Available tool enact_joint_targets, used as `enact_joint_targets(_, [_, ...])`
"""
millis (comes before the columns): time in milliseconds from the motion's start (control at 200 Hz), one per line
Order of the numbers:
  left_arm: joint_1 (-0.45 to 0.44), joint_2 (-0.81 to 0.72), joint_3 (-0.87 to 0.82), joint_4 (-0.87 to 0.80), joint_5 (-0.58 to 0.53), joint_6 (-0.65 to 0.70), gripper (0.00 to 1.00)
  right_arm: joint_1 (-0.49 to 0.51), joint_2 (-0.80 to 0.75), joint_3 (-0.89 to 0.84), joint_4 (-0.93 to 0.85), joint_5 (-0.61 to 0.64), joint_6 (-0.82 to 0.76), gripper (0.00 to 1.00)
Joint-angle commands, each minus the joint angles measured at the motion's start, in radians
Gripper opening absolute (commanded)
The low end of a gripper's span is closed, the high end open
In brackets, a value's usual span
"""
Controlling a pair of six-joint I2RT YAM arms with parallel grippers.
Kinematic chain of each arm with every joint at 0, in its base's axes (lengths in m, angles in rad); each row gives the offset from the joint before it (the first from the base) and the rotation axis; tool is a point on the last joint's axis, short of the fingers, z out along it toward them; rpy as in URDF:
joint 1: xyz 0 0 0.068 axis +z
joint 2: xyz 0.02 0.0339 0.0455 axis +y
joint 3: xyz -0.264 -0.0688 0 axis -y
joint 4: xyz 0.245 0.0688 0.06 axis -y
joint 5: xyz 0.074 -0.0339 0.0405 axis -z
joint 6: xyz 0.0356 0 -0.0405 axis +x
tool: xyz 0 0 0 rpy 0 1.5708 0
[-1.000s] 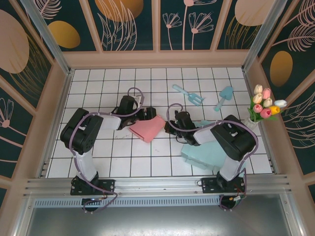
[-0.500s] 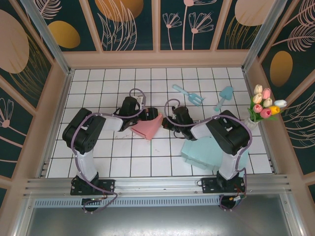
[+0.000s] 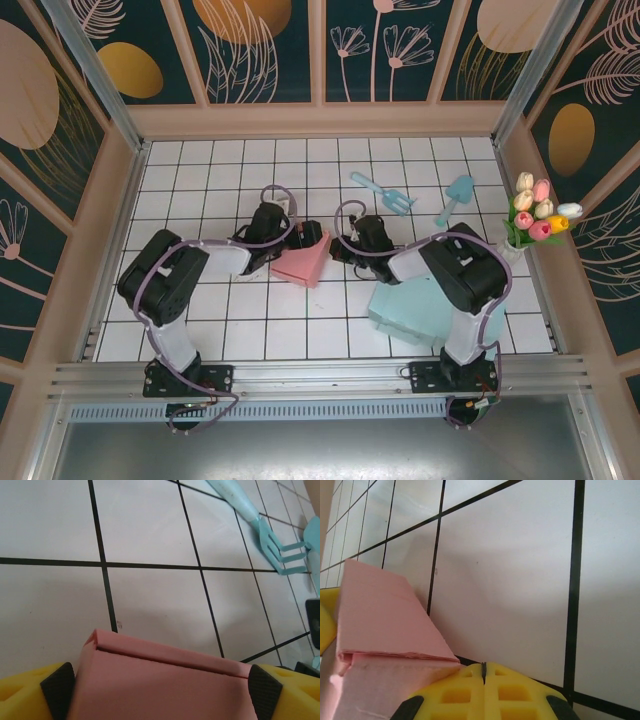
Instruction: Fold the paper box
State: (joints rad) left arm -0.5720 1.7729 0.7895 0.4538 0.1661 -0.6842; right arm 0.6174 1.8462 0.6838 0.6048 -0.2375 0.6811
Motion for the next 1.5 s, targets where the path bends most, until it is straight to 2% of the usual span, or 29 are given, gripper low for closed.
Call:
enact_joint_targets(0, [-0.017,-0.084,-0.036,-0.013,-0.027,-0.073,0.92,-0.010,-0.019,-0.062,-0.069,0.003,-0.032,0.00])
enact_joint_targets(265, [0.050,-0.094,-0.104,0.015,-0.052,-0.124,0.93,-0.036,-0.104,-0.122,-0.108,0.054,-0.055,0.00])
enact_joint_targets(390, [0.052,-0.156,-0.155,0.020,-0.062,-0.124,0.93,-0.030,-0.166,-0.176,-0.109,0.047,-0.049,0.00])
enact_joint_targets(560, [0.051,-0.272,-0.282,0.080,0.008,-0.146,0.92,0.031,-0.258,-0.276,-0.085,0.043,-0.003,0.00])
enact_joint_targets(696, [0.042,-0.313,-0.358,0.122,0.042,-0.169,0.92,0.133,-0.293,-0.311,-0.081,0.065,0.041,0.00])
enact_joint_targets(826, [0.017,-0.344,-0.402,0.144,0.035,-0.187,0.92,0.228,-0.282,-0.315,-0.060,0.089,0.091,0.00])
enact_joint_targets(1061, [-0.040,-0.383,-0.419,0.125,-0.021,-0.201,0.92,0.303,-0.233,-0.271,-0.036,0.106,0.127,0.00])
enact_joint_targets(1221, [-0.054,-0.405,-0.445,0.127,-0.061,-0.219,0.92,0.317,-0.196,-0.248,-0.029,0.120,0.131,0.00])
enact_joint_targets(1496, [-0.095,-0.394,-0.477,0.187,-0.057,-0.270,0.92,0.318,-0.147,-0.235,0.028,0.089,0.146,0.00])
